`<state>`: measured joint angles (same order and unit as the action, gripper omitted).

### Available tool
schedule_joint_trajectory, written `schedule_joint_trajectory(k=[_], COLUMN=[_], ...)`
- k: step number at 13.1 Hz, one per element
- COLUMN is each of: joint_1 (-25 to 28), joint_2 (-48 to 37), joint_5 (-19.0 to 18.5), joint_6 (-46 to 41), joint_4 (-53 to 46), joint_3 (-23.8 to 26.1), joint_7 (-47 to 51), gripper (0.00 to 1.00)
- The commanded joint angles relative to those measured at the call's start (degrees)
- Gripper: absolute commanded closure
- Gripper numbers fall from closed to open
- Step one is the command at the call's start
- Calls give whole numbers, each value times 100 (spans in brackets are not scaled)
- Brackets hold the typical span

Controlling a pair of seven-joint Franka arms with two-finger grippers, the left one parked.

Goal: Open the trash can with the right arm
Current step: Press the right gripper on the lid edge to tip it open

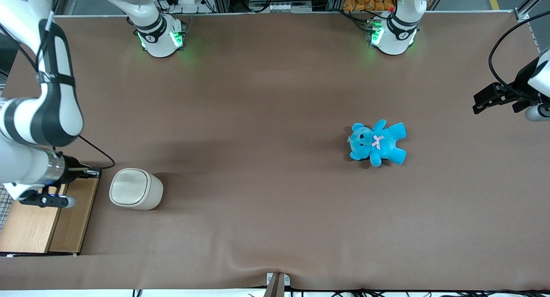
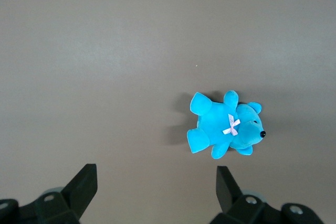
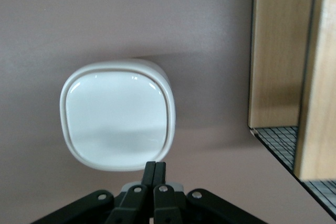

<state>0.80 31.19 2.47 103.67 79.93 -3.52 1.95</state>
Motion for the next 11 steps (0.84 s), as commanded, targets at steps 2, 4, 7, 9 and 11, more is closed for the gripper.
schedule_joint_trajectory(k=[2,4,7,9,11], joint_1=[25,26,34,43,52], joint_2=[396,501,572,581,607], joint_5=[34,96,114,114,114], joint_6=[275,513,707,724,803], joint_4=[-241,-215,-153,-101,-31], joint_3=[-9,-9,-9,-9,-9], joint_7=[24,24,24,33,42], gripper=[100,100,100,100,100])
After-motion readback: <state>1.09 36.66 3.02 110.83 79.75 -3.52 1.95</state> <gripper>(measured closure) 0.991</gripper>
